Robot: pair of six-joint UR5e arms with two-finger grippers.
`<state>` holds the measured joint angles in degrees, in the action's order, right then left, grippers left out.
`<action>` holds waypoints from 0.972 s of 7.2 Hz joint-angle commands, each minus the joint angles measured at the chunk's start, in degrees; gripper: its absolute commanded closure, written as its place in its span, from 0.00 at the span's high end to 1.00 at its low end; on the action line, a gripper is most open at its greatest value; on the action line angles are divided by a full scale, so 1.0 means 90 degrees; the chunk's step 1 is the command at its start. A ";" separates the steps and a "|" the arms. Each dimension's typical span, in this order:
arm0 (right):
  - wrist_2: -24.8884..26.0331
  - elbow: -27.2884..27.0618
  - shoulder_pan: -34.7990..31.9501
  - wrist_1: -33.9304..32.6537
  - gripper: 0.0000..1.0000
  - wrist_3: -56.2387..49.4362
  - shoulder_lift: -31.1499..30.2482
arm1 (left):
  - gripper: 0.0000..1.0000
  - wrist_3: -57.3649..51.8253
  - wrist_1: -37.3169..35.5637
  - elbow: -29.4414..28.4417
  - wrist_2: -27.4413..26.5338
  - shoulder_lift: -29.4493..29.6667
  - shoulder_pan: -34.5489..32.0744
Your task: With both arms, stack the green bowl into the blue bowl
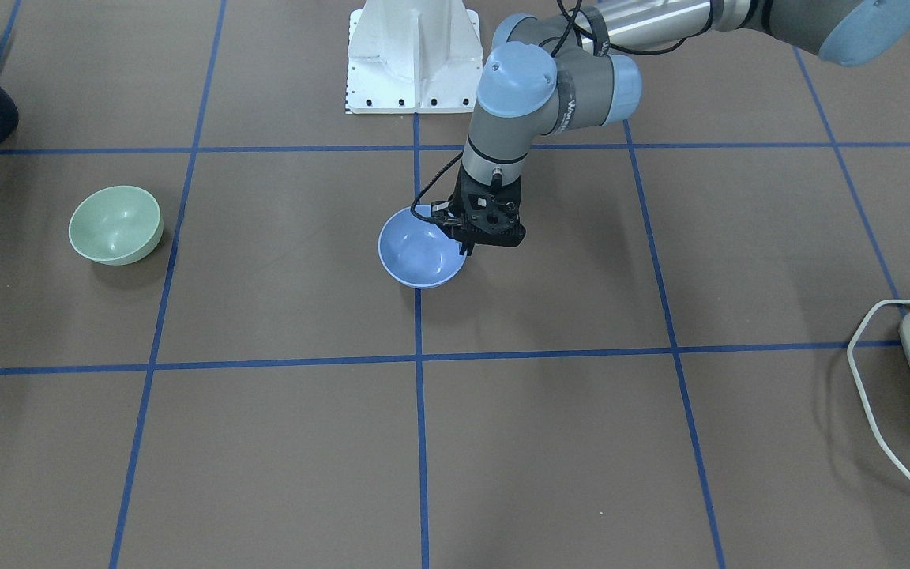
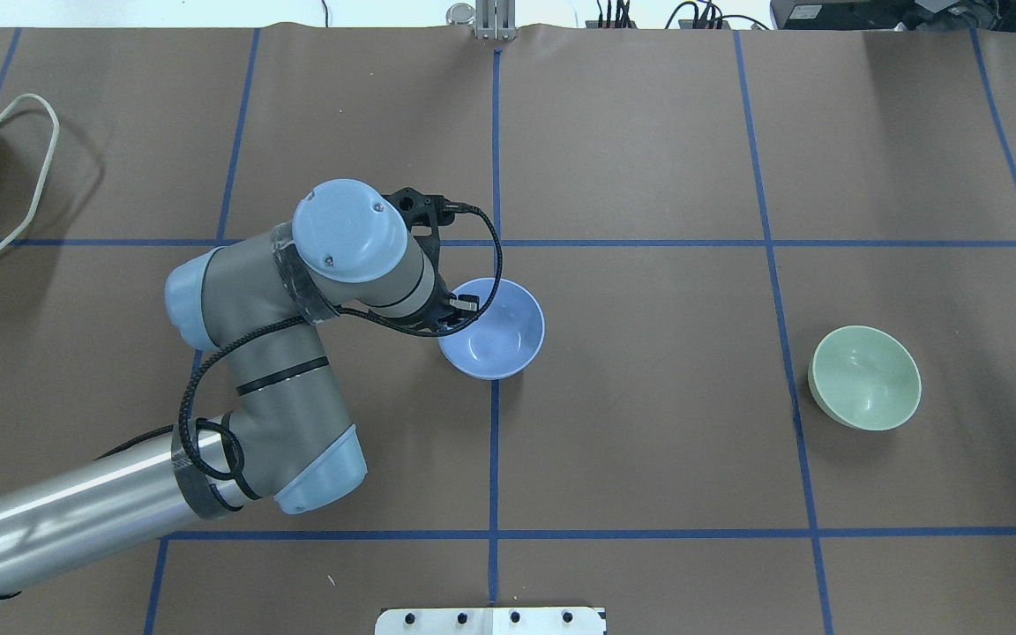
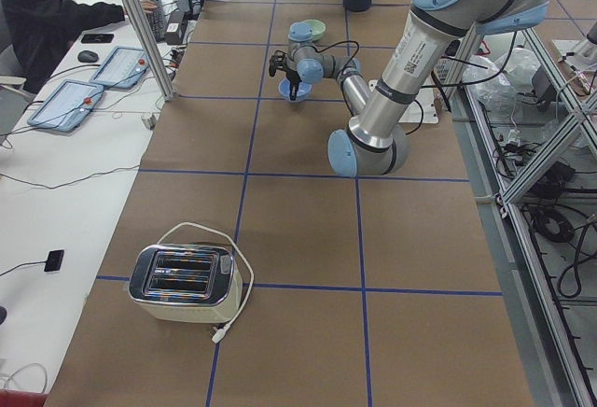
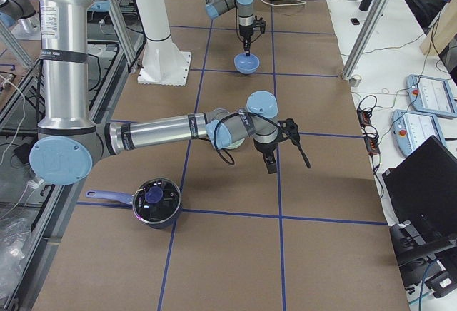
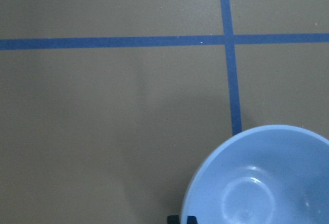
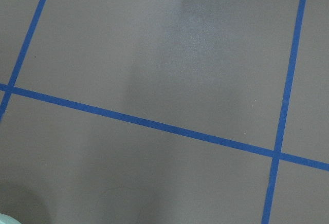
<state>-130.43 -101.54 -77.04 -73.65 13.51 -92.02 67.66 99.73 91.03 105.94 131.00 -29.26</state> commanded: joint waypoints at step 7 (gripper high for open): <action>-0.0039 -0.0016 0.0006 0.0000 1.00 0.0013 0.0000 | 0.99 -0.0095 -0.0298 0.0702 -0.0327 -0.0189 -0.0019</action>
<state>-130.54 -101.60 -77.05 -73.65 13.55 -92.02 67.37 98.89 93.46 102.51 130.57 -28.19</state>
